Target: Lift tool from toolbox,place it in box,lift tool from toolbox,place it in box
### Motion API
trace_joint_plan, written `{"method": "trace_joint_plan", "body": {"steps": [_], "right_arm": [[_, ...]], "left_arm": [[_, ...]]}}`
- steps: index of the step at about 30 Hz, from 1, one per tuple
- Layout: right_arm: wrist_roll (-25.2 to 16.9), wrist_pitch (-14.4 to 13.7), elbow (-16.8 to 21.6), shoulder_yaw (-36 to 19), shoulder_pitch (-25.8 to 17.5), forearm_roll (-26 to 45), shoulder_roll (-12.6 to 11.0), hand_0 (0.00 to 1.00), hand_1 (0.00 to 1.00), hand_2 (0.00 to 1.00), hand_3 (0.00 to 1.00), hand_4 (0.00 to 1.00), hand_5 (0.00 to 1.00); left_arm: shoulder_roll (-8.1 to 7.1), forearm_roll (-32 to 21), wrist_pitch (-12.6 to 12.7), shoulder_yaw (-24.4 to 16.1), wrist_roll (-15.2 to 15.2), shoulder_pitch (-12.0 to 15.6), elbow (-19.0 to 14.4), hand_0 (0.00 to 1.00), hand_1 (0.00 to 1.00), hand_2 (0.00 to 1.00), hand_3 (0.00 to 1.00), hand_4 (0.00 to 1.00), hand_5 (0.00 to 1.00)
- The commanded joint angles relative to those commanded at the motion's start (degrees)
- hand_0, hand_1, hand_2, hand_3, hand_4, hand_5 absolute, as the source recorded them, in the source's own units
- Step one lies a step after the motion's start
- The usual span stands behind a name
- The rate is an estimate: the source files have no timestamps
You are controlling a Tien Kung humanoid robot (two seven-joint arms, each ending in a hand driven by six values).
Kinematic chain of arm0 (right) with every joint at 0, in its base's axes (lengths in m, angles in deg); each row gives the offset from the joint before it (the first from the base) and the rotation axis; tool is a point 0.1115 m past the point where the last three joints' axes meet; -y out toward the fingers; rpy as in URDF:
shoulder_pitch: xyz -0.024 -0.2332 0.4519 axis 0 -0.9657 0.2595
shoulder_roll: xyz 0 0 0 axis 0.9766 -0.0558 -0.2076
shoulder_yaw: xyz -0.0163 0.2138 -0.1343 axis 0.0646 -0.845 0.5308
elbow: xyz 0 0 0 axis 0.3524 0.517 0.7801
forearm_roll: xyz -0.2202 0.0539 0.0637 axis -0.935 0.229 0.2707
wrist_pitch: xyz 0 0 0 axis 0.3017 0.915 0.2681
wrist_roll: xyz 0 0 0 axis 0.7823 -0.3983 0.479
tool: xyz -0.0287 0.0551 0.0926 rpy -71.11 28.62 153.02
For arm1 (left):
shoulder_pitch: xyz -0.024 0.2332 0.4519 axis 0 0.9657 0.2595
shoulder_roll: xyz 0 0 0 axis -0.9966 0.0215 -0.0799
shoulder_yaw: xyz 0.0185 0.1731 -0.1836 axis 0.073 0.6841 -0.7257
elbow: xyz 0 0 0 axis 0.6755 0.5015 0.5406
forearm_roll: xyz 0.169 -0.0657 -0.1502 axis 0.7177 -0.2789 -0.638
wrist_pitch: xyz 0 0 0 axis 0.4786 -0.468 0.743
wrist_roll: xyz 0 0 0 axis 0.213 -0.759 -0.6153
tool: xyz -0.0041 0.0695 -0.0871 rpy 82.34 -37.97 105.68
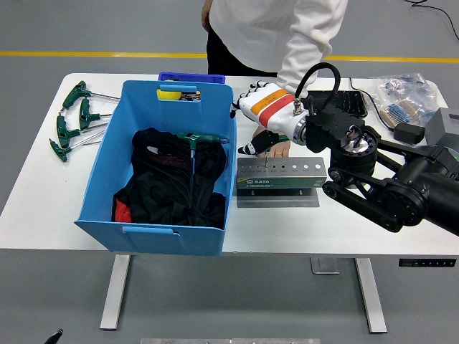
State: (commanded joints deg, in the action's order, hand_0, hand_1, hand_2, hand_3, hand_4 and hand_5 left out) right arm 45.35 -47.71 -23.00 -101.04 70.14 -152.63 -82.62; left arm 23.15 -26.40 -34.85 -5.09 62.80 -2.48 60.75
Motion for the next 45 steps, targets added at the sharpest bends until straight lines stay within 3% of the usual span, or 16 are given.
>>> {"method": "trace_joint_plan", "body": {"steps": [9, 22, 23, 28, 29, 45], "right_arm": [[0.4, 1.2, -2.3, 1.4, -2.5, 0.7, 0.4, 0.892, 0.653, 0.628, 0.472, 0.943, 0.47], [0.2, 1.6, -3.6, 2.7, -2.8, 0.5, 0.5, 0.893, 0.642, 0.619, 0.47, 0.957, 0.497], [0.2, 1.6, -3.6, 2.8, -2.7, 0.3, 0.5, 0.883, 0.562, 0.56, 0.419, 0.961, 0.515], [0.1, 1.5, -3.6, 3.1, -2.3, -0.9, 0.5, 0.883, 0.562, 0.56, 0.419, 0.961, 0.515], [0.1, 1.5, -3.6, 3.3, -2.2, -1.2, 0.5, 0.866, 0.508, 0.475, 0.393, 0.957, 0.518], [0.3, 3.1, -3.4, 6.1, -0.8, -3.3, 0.2, 0.839, 0.466, 0.439, 0.379, 0.96, 0.524]], "left_arm": [[0.14, -0.4, 0.0, 0.3, 0.0, -0.1, 0.0, 0.78, 0.8, 0.813, 0.723, 0.717, 0.585], [0.15, -0.3, 0.0, 0.1, 0.0, -0.1, 0.0, 0.78, 0.8, 0.812, 0.722, 0.716, 0.588], [0.14, -0.2, 0.0, 0.0, 0.0, -0.1, 0.0, 0.781, 0.8, 0.812, 0.721, 0.716, 0.588], [0.06, -0.2, 0.0, 0.2, 0.0, -0.1, 0.0, 0.781, 0.8, 0.812, 0.721, 0.716, 0.588], [0.06, -0.1, 0.0, 0.1, 0.0, -0.1, 0.0, 0.78, 0.801, 0.812, 0.721, 0.714, 0.586], [-0.06, 0.4, 0.1, -0.1, -0.1, -0.1, 0.0, 0.781, 0.801, 0.812, 0.722, 0.714, 0.586]]}}
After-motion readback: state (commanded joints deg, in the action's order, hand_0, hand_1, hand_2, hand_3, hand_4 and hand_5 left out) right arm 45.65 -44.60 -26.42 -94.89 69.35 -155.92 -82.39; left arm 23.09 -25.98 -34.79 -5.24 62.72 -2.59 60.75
